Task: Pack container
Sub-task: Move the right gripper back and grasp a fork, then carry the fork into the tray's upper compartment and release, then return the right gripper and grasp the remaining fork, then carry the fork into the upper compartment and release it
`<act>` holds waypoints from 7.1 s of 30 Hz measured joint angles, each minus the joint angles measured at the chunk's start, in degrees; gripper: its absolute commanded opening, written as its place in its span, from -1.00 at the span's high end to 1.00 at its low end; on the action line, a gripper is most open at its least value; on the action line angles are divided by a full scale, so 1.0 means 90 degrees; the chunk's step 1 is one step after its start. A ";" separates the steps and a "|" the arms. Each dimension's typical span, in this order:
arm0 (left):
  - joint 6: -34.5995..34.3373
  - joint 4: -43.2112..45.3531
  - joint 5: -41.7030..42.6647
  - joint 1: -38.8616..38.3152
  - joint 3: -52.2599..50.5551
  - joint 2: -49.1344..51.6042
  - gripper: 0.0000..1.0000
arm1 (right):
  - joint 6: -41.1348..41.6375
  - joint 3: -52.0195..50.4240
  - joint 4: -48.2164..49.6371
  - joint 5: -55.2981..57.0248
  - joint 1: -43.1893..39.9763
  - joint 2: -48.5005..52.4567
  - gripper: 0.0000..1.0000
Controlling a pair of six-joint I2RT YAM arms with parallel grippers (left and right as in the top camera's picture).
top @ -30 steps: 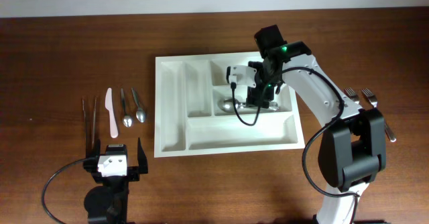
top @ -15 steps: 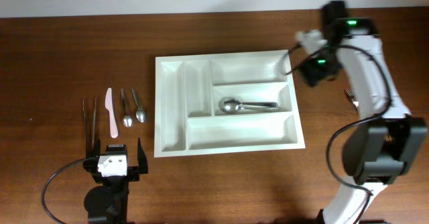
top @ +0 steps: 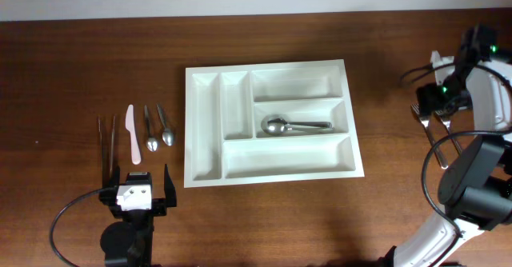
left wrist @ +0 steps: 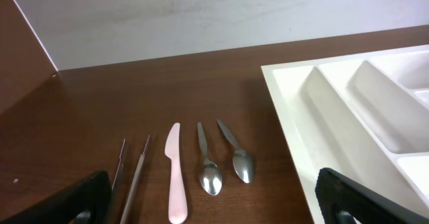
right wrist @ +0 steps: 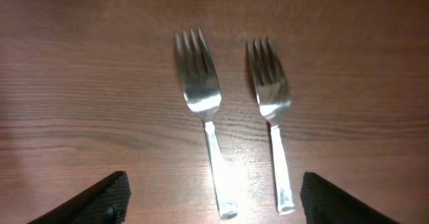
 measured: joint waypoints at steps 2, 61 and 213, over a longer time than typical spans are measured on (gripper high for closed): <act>0.0000 -0.0002 0.0000 0.0000 0.0000 0.0000 -0.99 | -0.0012 -0.0359 0.0342 -0.0039 -0.0087 0.0000 -0.72; 0.0002 0.0000 0.0000 0.0000 0.0000 0.0000 -0.99 | -0.0146 -0.2657 0.2912 -0.1273 -0.0821 -0.0165 0.92; 0.0000 0.0000 0.0002 0.0000 0.0000 0.0000 -0.99 | -0.0435 0.2608 0.0119 -0.2586 0.1673 0.0991 0.93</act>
